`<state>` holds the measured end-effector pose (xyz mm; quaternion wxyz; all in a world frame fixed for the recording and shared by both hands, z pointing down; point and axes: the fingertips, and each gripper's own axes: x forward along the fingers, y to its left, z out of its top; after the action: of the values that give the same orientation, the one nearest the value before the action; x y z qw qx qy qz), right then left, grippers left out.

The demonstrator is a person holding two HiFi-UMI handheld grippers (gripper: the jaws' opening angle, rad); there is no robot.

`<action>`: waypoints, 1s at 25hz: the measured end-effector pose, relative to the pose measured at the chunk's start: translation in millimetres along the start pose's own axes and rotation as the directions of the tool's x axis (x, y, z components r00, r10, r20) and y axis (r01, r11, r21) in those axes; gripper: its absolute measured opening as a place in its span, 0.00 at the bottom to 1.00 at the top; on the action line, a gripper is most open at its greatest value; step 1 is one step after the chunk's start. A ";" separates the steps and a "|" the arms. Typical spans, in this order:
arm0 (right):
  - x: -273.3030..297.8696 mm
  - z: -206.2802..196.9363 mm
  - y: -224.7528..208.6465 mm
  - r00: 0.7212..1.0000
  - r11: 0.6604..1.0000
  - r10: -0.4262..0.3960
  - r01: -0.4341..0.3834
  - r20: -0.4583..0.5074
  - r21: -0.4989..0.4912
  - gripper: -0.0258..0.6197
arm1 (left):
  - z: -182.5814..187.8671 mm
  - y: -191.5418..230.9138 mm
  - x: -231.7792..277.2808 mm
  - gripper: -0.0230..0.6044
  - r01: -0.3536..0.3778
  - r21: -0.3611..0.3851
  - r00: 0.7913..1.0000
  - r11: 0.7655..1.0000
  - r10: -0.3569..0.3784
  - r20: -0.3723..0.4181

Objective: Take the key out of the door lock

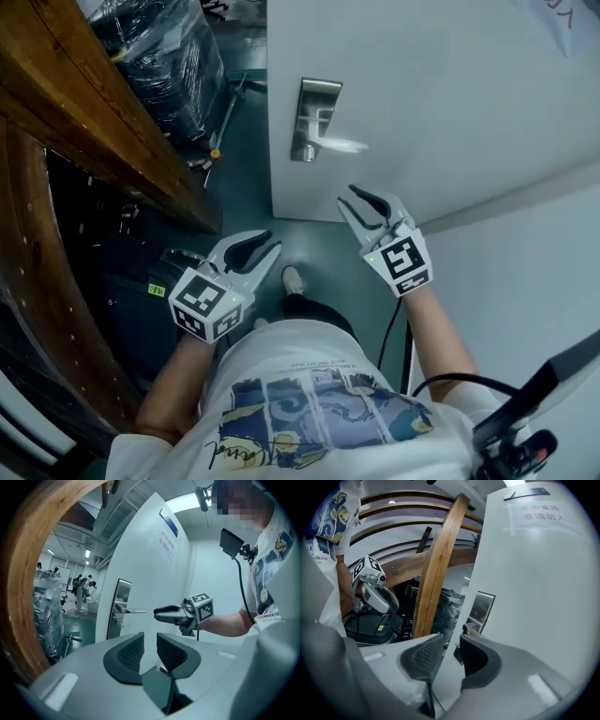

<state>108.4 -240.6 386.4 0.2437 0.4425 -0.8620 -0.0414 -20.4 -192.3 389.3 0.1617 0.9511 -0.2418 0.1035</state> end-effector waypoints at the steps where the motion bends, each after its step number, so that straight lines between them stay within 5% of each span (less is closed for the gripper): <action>1: 6.4 2.2 -10.4 1.000 1.000 0.004 -0.004 0.000 -0.026 0.20 | -0.1 4.5 7.0 0.19 -0.001 -0.005 1.000 1.000 0.001 -0.004; 10: 56.0 15.9 -58.6 0.992 0.969 0.121 -0.123 -0.024 -0.213 0.29 | -0.1 35.1 55.3 0.20 -0.008 -0.028 0.999 1.000 0.007 -0.040; 25: 93.2 -12.3 -54.4 0.922 0.859 0.343 -0.386 -0.181 -0.337 0.30 | -12.7 61.1 111.2 0.23 -0.004 -0.092 0.997 0.996 -0.004 -0.079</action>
<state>108.8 -344.8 417.3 0.3745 0.2196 -0.8916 -0.1291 43.7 -285.9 447.3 0.2149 0.9378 -0.2396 0.1299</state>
